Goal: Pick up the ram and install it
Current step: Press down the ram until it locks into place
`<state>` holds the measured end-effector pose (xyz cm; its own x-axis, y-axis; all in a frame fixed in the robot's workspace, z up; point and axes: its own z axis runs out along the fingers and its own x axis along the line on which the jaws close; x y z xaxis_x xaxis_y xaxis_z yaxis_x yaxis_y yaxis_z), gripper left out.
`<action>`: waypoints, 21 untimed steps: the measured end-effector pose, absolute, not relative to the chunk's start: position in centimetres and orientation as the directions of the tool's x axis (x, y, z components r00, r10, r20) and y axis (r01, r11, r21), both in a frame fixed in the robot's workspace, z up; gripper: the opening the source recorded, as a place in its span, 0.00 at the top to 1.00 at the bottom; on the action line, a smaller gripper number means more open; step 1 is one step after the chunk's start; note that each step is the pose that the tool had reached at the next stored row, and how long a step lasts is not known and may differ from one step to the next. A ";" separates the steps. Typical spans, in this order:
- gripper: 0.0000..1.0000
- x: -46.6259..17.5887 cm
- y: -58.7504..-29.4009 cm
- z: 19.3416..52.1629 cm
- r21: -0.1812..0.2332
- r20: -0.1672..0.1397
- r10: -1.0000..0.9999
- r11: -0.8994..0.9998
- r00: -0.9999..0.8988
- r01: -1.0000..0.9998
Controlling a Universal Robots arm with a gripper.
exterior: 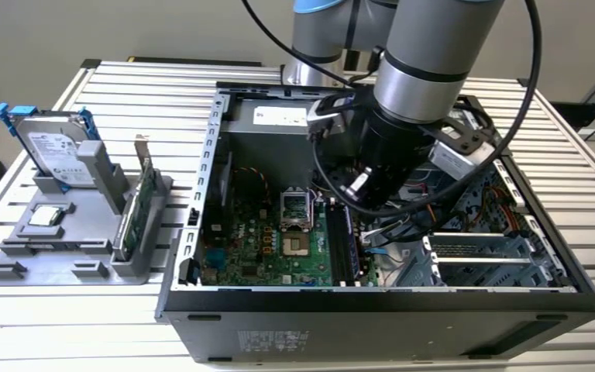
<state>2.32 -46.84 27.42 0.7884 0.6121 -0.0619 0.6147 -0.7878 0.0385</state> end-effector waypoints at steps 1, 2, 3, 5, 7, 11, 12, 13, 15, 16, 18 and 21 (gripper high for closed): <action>1.00 2.3 -46.8 27.4 0.039 -0.062 0.620 -0.782 0.782 0.622; 1.00 2.3 -46.8 27.4 0.038 -0.062 0.627 -0.776 0.776 0.630; 1.00 2.3 -46.8 27.4 0.039 -0.062 0.634 -0.770 0.771 0.637; 1.00 2.3 -46.8 27.4 0.038 -0.062 0.645 -0.761 0.762 0.648; 1.00 2.3 -46.8 27.4 0.039 -0.062 0.655 -0.753 0.754 0.657; 1.00 2.3 -46.8 27.4 0.039 -0.062 0.673 -0.736 0.737 0.676; 1.00 2.3 -46.8 27.4 0.038 -0.062 0.678 -0.732 0.733 0.680; 1.00 2.3 -46.8 27.4 0.039 -0.062 0.682 -0.728 0.729 0.685; 1.00 2.3 -46.8 27.4 0.039 -0.062 0.690 -0.721 0.721 0.692; 1.00 2.3 -46.8 27.4 0.039 -0.062 0.693 -0.717 0.718 0.696; 1.00 2.3 -46.8 27.4 0.039 -0.062 0.701 -0.710 0.711 0.703; 1.00 2.3 -46.8 27.4 0.039 -0.062 0.711 -0.700 0.700 0.714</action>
<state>2.31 -46.83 27.43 0.7004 0.7110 -0.0620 0.7135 -0.6996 0.0385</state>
